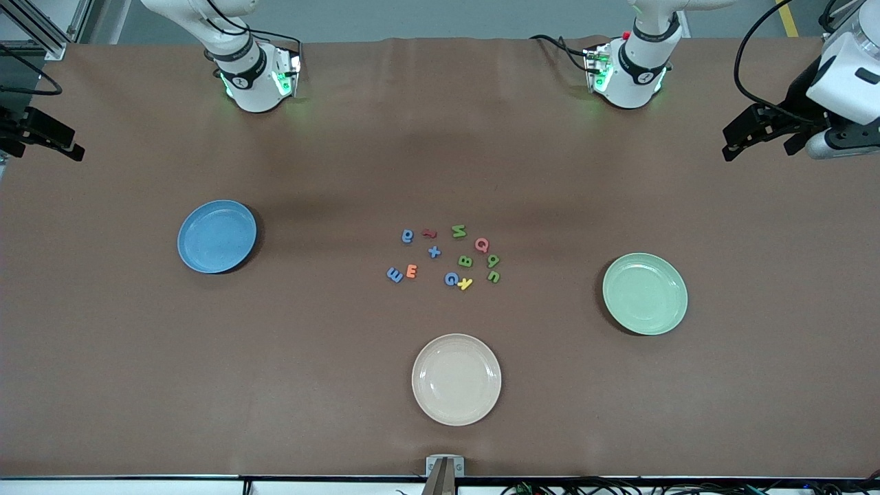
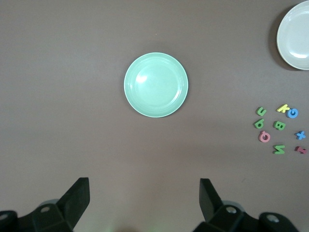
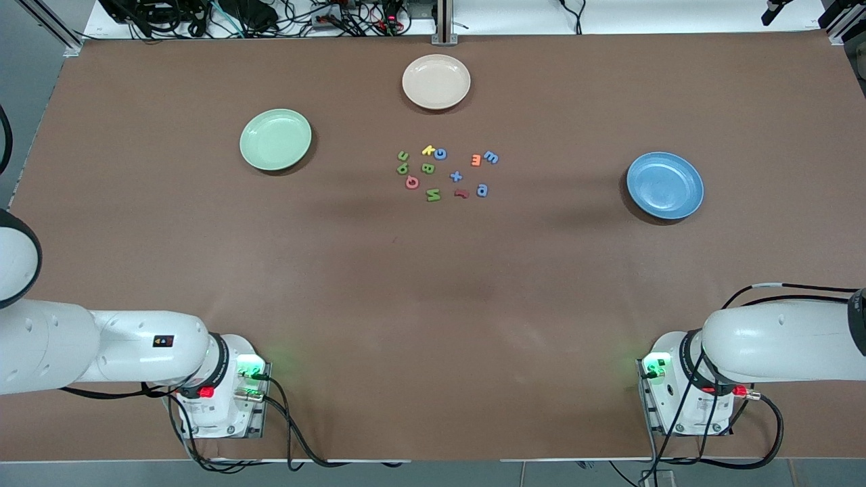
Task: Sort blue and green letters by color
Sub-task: 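Move both grippers from rest toward the pile of foam letters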
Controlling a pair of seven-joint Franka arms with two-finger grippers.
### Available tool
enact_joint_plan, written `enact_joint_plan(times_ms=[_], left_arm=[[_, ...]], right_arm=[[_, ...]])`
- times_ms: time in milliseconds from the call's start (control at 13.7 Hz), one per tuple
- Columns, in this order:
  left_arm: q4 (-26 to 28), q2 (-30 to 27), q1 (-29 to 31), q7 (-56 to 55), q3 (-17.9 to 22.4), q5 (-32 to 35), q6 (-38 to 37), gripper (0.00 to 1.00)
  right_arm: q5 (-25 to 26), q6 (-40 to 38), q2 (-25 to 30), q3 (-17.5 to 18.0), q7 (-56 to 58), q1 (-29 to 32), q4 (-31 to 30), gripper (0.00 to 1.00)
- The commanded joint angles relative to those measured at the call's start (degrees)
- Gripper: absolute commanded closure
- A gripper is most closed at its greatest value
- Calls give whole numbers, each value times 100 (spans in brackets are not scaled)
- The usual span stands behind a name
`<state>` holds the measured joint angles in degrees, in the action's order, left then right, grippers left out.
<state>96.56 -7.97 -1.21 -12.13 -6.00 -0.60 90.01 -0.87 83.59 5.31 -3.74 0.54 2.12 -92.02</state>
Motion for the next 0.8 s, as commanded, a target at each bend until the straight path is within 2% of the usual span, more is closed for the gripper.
enact_joint_plan(times_ms=[0, 366, 512, 732], left_arm=[[-85, 32, 33, 132, -16, 104, 8, 0], [-330, 242, 15, 149, -24, 113, -140, 0], [-261, 383, -11, 219, -59, 87, -159, 0], [-217, 830, -221, 237, -243, 25, 51, 0]], right_arm=[[-1, -54, 23, 40, 34, 60, 18, 0], [-36, -71, 23, 49, 8, 43, 0, 0], [-150, -89, 23, 49, -1, 34, -9, 0], [-282, -124, 32, 49, 8, 43, -9, 0]])
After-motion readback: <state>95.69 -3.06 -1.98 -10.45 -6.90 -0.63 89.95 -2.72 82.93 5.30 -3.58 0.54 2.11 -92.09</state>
